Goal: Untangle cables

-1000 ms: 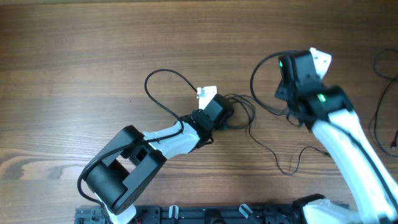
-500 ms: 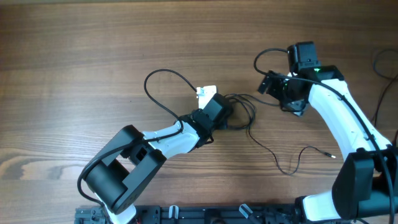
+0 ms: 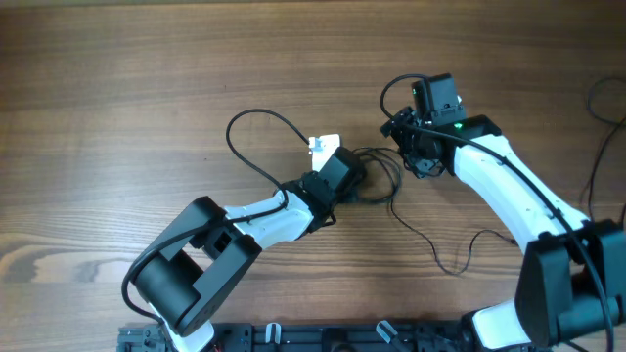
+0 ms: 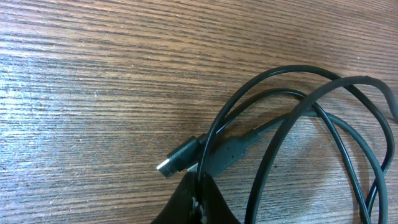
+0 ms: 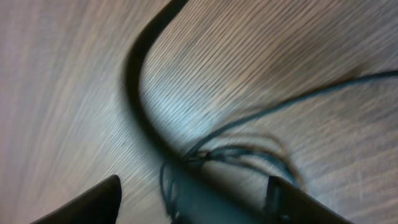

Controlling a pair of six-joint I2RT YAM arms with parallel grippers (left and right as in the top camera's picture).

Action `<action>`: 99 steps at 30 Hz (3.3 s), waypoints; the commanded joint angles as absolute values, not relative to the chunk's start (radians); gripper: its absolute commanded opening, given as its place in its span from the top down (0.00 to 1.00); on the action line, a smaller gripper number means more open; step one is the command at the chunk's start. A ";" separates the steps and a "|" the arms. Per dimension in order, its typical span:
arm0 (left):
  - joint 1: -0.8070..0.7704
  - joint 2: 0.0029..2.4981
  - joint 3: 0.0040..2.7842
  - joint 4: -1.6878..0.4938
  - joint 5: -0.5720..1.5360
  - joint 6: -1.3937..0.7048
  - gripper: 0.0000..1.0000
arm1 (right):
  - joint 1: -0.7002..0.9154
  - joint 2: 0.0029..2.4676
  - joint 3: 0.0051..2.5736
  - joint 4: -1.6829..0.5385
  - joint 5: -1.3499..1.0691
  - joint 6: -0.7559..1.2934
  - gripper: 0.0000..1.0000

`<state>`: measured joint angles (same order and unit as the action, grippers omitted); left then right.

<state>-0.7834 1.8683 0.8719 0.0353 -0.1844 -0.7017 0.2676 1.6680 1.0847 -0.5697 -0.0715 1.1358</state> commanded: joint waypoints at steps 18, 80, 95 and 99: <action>-0.777 1.980 0.802 -0.011 -0.124 -0.715 0.96 | 0.266 1.934 1.081 -0.352 0.002 0.992 0.96; -0.317 1.894 0.811 -0.213 0.041 -0.688 0.96 | -0.354 2.176 1.951 -0.110 0.042 0.053 0.96; -0.319 1.894 0.811 -0.214 0.043 -0.688 0.96 | -0.354 2.259 1.953 -0.425 0.056 0.158 0.00; -0.334 1.894 0.811 -0.213 0.043 -0.688 0.96 | -0.352 2.061 1.953 -0.514 0.052 0.159 0.00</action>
<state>-0.3321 1.8114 0.8772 -0.1604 0.1967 -0.7120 -0.3542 2.2749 1.9343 -0.4770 0.0357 0.1390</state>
